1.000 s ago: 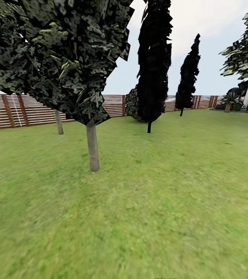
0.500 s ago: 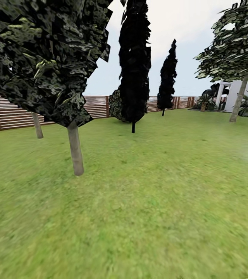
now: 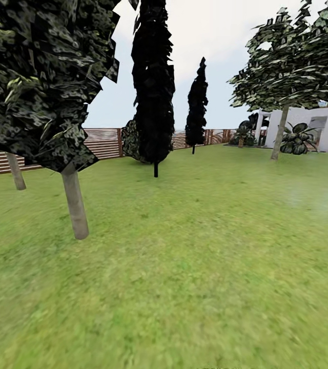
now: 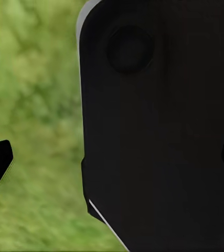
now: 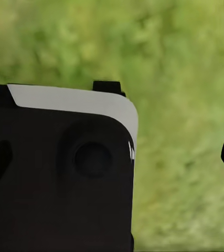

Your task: Take the three Easter eggs out of the wicker basket on the lawn in the garden, then place them on the lawn next to a single tree (choose any tree) so that all three eggs are next to the same tree and none are left in the basket.

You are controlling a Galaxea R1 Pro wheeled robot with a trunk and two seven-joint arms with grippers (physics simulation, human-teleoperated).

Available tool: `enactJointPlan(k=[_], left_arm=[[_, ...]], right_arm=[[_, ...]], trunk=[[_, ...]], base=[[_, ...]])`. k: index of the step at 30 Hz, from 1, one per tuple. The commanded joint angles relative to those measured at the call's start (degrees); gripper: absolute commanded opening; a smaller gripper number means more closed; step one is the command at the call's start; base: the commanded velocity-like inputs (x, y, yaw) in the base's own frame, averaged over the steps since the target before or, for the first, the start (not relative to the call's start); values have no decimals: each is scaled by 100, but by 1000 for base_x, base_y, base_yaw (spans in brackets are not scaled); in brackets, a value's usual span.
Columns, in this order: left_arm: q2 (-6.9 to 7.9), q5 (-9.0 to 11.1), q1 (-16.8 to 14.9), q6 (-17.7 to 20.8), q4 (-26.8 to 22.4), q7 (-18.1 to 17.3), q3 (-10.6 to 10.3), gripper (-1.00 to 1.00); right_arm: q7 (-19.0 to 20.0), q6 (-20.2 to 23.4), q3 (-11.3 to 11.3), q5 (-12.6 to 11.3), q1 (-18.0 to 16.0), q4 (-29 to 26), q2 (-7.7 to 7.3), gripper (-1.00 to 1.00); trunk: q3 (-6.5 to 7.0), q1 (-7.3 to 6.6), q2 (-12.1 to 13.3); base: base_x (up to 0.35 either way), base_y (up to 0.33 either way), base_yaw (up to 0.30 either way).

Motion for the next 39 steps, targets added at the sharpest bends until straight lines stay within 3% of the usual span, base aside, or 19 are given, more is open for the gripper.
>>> enactJointPlan(k=[1, 39], left_arm=[[1, 0, 3, -6, -9, 1, -4, 100], [1, 1, 3, -11, -8, 1, 0, 100]], right_arm=[[0, -23, 30, -7, -6, 11, 0, 100], [0, -32, 30, -23, -6, 11, 0, 100]], trunk=[[-1, 0, -3], [139, 0, -3]], base=[[0, 0, -285], [0, 0, -285]])
